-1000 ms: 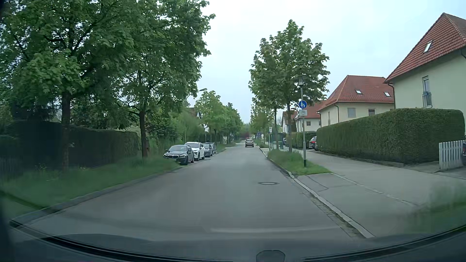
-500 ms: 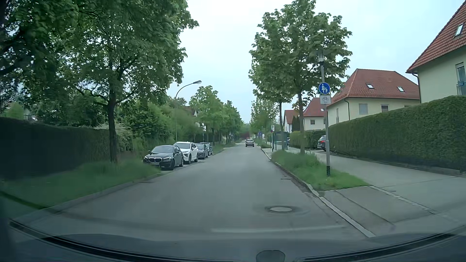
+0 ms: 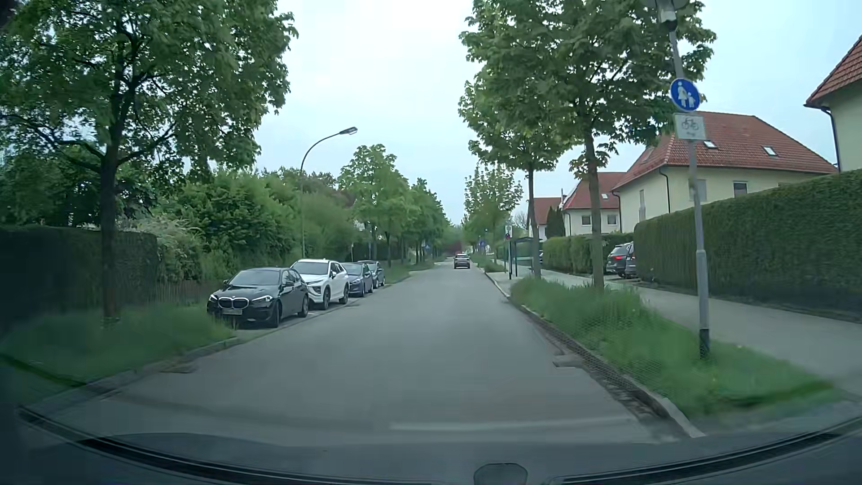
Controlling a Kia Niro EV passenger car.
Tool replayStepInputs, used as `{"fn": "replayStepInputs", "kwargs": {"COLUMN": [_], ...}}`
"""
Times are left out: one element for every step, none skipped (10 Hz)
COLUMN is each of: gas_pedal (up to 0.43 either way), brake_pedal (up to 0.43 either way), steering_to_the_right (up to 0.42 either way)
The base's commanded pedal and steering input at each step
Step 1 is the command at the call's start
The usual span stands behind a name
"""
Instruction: Follow the waypoints while adhering to traffic rules and regulations
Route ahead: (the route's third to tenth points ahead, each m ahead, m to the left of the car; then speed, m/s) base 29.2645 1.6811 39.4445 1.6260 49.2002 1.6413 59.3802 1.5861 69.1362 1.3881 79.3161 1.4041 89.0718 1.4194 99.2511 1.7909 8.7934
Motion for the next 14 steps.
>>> {"fn": "replayStepInputs", "kwargs": {"gas_pedal": [0.047,0.047,0.059,0.059,0.059,0.059,0.059,0.059,0.059,0.059,0.059,0.059,0.059,0.059], "brake_pedal": [0.0,0.0,0.0,0.0,0.0,0.0,0.0,0.0,0.0,0.0,0.0,0.0,0.0,0.0], "steering_to_the_right": [-0.004,-0.003,-0.001,-0.001,0.0,0.0,-0.001,-0.001,-0.001,-0.001,-0.001,-0.001,-0.001,-0.001]}}
